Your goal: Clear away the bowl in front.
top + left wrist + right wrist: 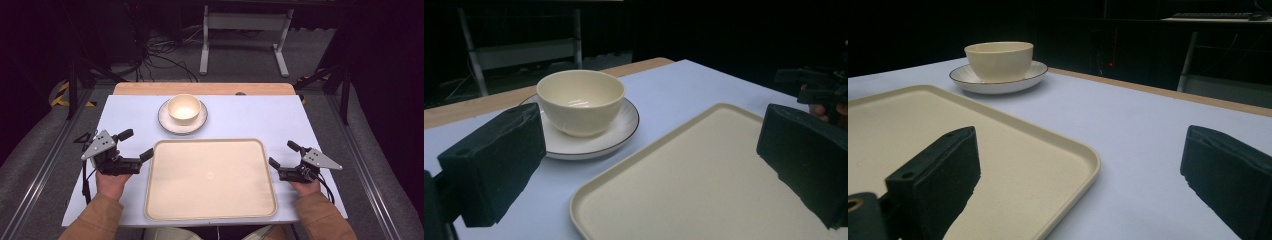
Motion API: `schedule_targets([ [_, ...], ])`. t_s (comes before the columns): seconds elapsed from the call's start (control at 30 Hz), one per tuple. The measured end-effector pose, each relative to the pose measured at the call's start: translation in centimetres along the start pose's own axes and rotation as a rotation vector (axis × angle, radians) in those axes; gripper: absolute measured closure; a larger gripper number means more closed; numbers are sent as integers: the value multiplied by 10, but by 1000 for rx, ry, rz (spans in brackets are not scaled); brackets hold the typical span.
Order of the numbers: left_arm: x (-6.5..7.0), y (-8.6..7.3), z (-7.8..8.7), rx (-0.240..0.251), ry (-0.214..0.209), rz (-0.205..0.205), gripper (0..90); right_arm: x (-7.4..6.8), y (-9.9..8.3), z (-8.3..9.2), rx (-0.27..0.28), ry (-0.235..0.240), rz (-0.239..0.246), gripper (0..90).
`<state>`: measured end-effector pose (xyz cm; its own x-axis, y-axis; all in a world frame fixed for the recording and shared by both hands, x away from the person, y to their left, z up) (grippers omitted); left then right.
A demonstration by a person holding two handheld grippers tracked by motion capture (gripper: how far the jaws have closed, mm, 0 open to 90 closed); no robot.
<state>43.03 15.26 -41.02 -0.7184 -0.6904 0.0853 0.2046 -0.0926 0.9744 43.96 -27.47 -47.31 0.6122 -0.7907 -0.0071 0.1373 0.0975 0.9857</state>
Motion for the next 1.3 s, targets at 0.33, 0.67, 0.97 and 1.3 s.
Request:
schedule_targets([
  [0.33, -13, 11, -19, 2, 19, -4, 2, 0, 0, 0, 0, -1, -1, 31],
  [0.67, -17, 20, -43, -20, 11, -19, 2, 0, 0, 0, -1, 0, -3, 31],
  [0.97, -23, 28, -61, -18, -3, -3, 2, 0, 0, 0, -2, 1, -2, 31],
  [1.3, -34, 34, -76, -31, 24, 0, 2, 0, 0, 0, -1, 0, -3, 31],
])
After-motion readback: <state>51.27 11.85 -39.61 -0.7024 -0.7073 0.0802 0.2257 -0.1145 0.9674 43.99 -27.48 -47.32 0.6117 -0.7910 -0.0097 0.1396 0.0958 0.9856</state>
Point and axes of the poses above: each handheld gripper's, and its own axes: z roughly backward along the jaws, y roughly out of its top, x roughly to its right, the point moved 10 cm from there along -z, roughly forward along the jaws, and after that the axes turned 2 degrees about -z, right-handed, at the moved point
